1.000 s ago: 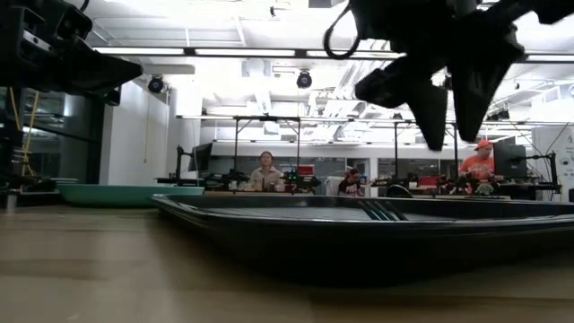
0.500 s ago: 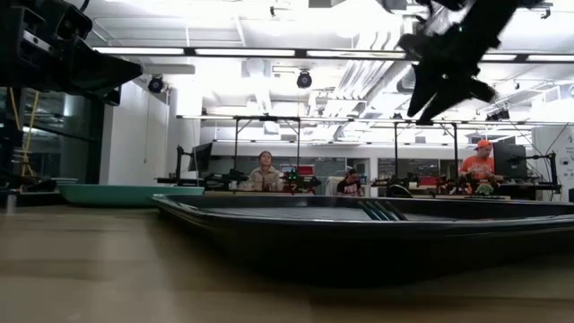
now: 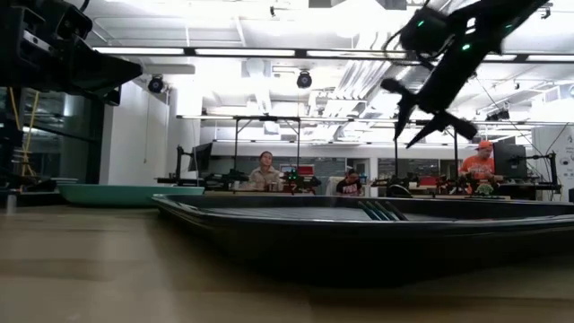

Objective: Pick and place plate/cup/fork/spoon on tray
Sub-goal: Put the orange spoon on the black serving tray to the right of the blue fork

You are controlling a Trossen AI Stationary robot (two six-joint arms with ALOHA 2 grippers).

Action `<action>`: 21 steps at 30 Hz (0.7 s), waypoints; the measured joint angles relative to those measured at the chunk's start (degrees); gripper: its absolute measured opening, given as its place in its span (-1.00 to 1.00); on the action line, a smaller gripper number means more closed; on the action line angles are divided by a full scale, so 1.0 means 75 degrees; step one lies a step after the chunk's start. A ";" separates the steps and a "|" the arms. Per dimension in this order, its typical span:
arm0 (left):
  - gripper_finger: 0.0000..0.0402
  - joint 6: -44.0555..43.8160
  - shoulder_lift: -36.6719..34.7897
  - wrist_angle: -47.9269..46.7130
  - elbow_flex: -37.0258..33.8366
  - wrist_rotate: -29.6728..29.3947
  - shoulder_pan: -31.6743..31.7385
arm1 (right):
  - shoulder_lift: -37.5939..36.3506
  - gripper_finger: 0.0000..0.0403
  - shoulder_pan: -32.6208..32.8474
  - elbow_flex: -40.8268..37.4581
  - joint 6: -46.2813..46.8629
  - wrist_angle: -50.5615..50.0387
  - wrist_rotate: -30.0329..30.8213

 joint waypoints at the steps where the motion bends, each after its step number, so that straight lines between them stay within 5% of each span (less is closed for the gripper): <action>1: -1.00 0.0000 -0.0002 0.0001 -0.0001 -0.0002 -0.0002 | 0.0235 -0.43 -0.0150 0.0131 0.0012 -0.0059 -0.0012; 11: -1.00 0.0000 -0.0001 -0.0001 -0.0001 0.0000 0.0000 | 0.2060 -0.43 -0.0933 0.0973 0.1056 0.0026 0.0234; 21: -1.00 0.0001 -0.0002 0.0000 0.0000 0.0001 -0.0001 | 0.3522 -0.43 -0.1390 0.0994 0.3205 -0.0139 -0.0627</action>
